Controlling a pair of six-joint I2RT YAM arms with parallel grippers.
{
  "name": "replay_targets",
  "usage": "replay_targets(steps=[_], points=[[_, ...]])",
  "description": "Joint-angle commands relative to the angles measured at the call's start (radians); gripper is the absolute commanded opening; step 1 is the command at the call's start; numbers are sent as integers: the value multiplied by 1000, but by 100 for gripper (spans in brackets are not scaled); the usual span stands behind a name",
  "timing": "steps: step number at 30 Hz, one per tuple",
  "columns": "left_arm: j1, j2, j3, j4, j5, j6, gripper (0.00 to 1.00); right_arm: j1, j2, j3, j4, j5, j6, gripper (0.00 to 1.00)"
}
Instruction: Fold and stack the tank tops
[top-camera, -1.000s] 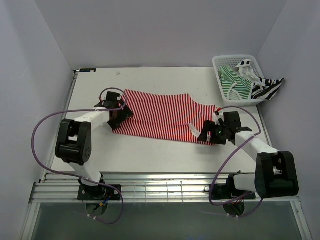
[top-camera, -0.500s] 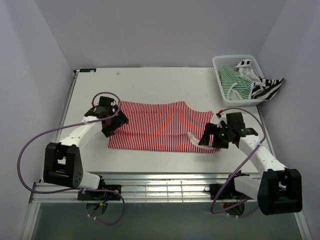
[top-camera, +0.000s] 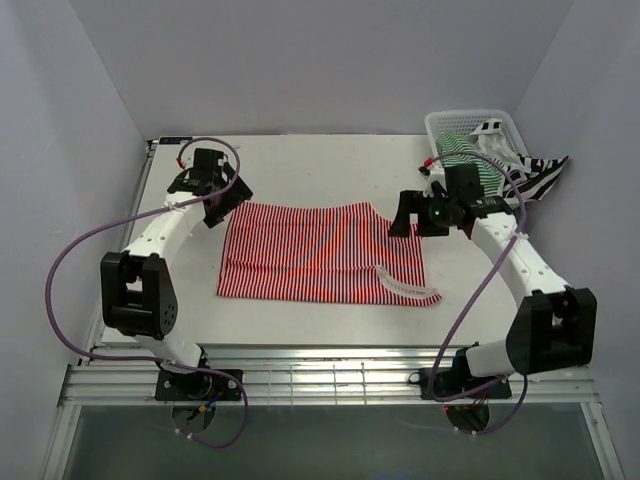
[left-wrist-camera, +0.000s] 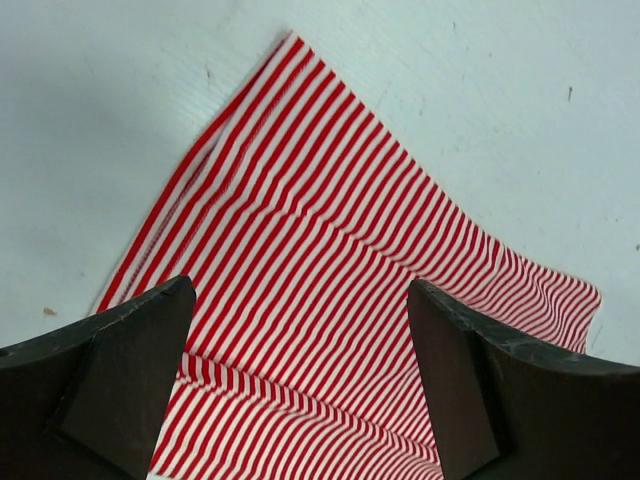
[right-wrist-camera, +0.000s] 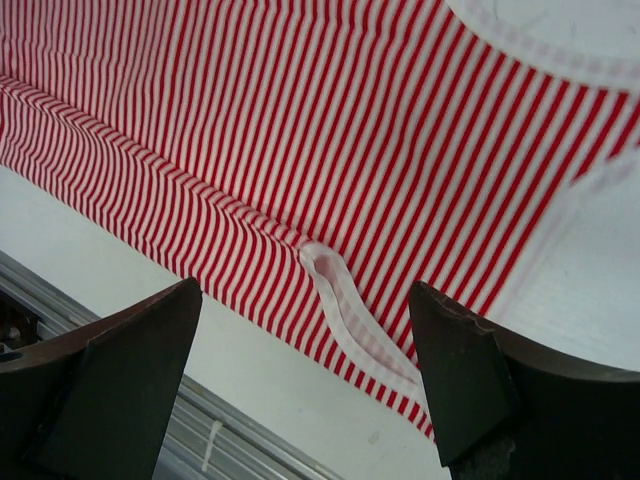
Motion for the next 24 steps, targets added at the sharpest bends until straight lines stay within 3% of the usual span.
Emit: replay_targets(steps=[1,9,17,21,22,24], points=[[50,69,91,20,-20,52,98,86,111,182,9,21,-49,90],[91,331,290,101,132,253,98,144,514,577,-15,185,-14,90],[90,503,411,100,136,332,98,149,781,830,-46,220,23,90],[90,568,447,98,136,342,88,150,828,867,-46,210,26,90],[90,585,451,100,136,340,80,149,832,864,-40,206,26,90],[90,598,453,100,182,340,75,150,838,853,-32,200,29,90]])
